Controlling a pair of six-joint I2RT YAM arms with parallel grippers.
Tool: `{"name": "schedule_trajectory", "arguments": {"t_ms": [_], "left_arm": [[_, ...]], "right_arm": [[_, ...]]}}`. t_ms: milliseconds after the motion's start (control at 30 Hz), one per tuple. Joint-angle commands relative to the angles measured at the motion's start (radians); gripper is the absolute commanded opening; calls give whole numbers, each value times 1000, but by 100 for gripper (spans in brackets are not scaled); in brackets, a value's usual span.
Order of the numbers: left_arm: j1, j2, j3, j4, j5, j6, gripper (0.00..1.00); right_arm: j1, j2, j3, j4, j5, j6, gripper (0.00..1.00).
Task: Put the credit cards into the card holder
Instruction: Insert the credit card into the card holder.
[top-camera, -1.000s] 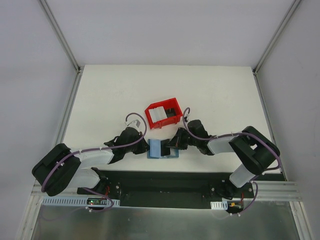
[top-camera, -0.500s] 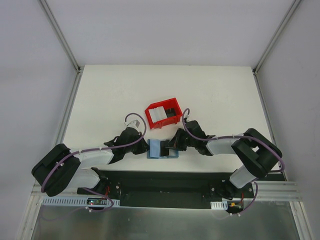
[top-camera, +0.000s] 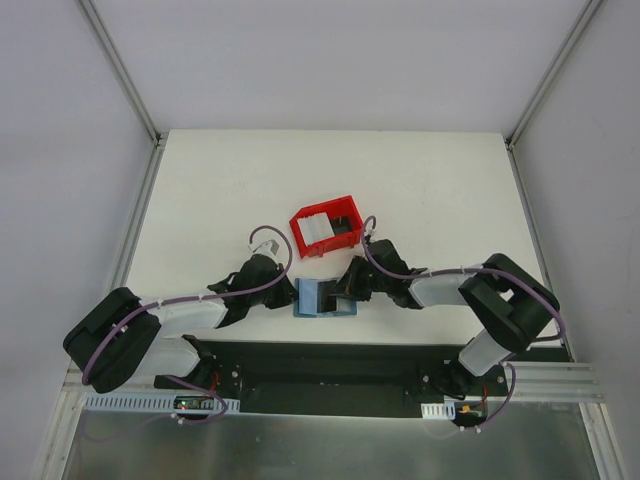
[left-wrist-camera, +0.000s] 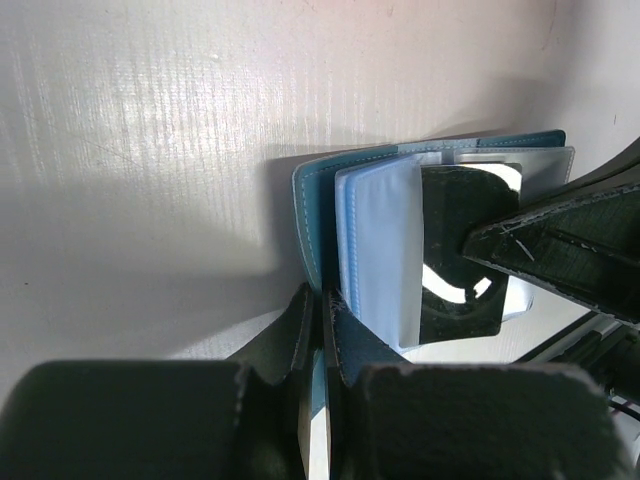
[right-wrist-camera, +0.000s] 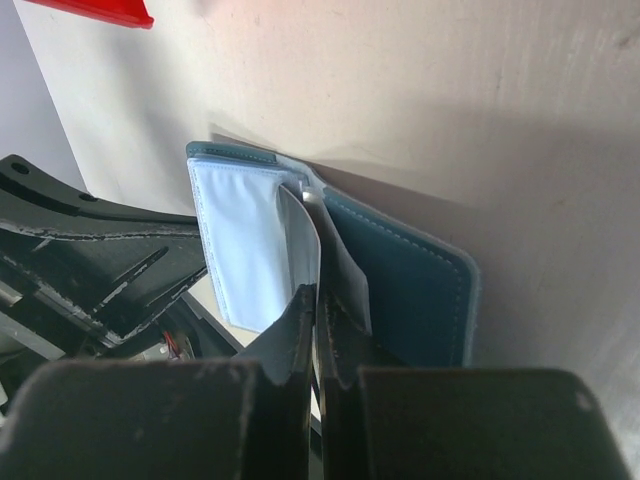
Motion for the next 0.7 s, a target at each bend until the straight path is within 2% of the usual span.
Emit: {"name": "schedule_trajectory", "arguments": {"t_ms": [0, 400, 567, 667], "left_arm": [[2, 16, -3, -66, -26, 14, 0], [4, 2, 0, -77, -42, 16, 0], [3, -1, 3, -80, -40, 25, 0], [2, 11, 7, -64, -31, 30, 0]], "right_arm": [[15, 77, 31, -67, -41, -14, 1], [1, 60, 40, -108, -58, -69, 0], [-1, 83, 97, -200, -70, -142, 1], [33, 98, 120, -190, -56, -139, 1]]}}
